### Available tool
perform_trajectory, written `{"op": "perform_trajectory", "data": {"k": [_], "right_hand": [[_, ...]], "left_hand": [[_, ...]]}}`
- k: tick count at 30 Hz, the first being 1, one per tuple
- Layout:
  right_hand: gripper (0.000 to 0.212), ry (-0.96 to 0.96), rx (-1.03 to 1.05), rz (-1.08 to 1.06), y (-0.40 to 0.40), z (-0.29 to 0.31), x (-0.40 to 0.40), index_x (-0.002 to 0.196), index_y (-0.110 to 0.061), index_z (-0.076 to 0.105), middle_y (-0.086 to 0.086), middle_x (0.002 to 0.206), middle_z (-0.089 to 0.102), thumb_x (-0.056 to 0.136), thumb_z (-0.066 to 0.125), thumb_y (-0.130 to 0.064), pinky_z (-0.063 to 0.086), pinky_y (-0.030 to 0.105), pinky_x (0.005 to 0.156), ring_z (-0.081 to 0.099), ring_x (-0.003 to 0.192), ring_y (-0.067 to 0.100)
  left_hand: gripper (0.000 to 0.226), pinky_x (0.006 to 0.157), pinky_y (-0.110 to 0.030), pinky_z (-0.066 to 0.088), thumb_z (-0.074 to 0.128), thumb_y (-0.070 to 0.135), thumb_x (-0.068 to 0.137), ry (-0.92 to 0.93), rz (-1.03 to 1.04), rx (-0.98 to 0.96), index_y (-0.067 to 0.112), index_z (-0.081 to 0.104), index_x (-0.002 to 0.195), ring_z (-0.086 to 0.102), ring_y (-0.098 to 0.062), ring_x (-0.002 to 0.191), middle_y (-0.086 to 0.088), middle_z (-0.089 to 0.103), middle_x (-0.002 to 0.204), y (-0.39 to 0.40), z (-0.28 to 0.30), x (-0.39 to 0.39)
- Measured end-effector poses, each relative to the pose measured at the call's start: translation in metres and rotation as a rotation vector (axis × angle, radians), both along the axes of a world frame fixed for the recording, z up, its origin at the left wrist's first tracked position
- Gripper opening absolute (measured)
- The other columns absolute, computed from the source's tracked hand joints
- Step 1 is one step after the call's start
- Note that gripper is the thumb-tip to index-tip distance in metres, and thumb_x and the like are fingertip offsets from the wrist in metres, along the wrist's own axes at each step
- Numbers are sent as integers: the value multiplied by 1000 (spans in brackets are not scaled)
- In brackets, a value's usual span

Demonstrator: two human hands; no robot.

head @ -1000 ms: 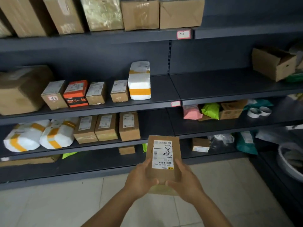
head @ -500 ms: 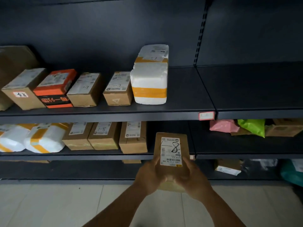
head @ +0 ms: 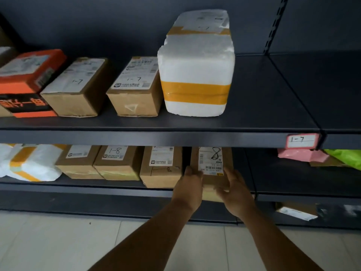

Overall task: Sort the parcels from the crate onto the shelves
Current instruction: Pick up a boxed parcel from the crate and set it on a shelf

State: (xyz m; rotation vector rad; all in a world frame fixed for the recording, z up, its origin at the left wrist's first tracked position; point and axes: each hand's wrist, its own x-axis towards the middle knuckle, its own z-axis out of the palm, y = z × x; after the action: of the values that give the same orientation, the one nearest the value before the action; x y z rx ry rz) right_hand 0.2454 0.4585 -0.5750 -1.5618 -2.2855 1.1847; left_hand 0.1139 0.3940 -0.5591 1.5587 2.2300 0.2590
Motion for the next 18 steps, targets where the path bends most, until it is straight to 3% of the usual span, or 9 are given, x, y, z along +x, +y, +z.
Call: {"op": "perform_trajectory", "data": {"k": [3,7,11,15,18], "right_hand": [[72,-8,7,6,5,-10,-12,153,-31,9,-2,159,5,97,54,-26,45,23,89,45,130,21],[74,-47,5,46,9,-16,-27,153,-34,1,-1,160,-9,98,51,-27,43,27,95,37,137,25],[70,-195,124,107,8,-15,-35,154,-31,8,1,159,-18,97,50,-32,21,46,118,2,147,32],[81,-341,233,200,-2,-16,-43,153,-35,2,1,159,-18,93,57,-38,13,55,116,-13,146,36],[87,-331,237,193,-6,-20,-53,153,-36,2,0,159,-15,90,62,-39,13,55,117,-16,144,39]], "left_hand": [[45,100,-34,47,47,7,96,190,-109,-12,10,41,141,45,-29,128,-12,29,150,0,-5,-11],[66,120,-39,17,49,6,94,349,-175,-25,10,18,152,13,-29,147,-12,13,159,-11,-9,-32],[80,121,-38,6,56,12,93,360,-114,-88,14,3,154,0,-26,149,-8,0,162,-29,-17,-54],[87,120,-39,8,56,16,95,305,-83,-138,19,-8,153,-6,-24,149,-4,-9,162,-46,-22,-65],[92,119,-40,8,59,15,93,285,-96,-154,21,-11,153,-8,-25,148,-3,-11,161,-49,-23,-71]]}}
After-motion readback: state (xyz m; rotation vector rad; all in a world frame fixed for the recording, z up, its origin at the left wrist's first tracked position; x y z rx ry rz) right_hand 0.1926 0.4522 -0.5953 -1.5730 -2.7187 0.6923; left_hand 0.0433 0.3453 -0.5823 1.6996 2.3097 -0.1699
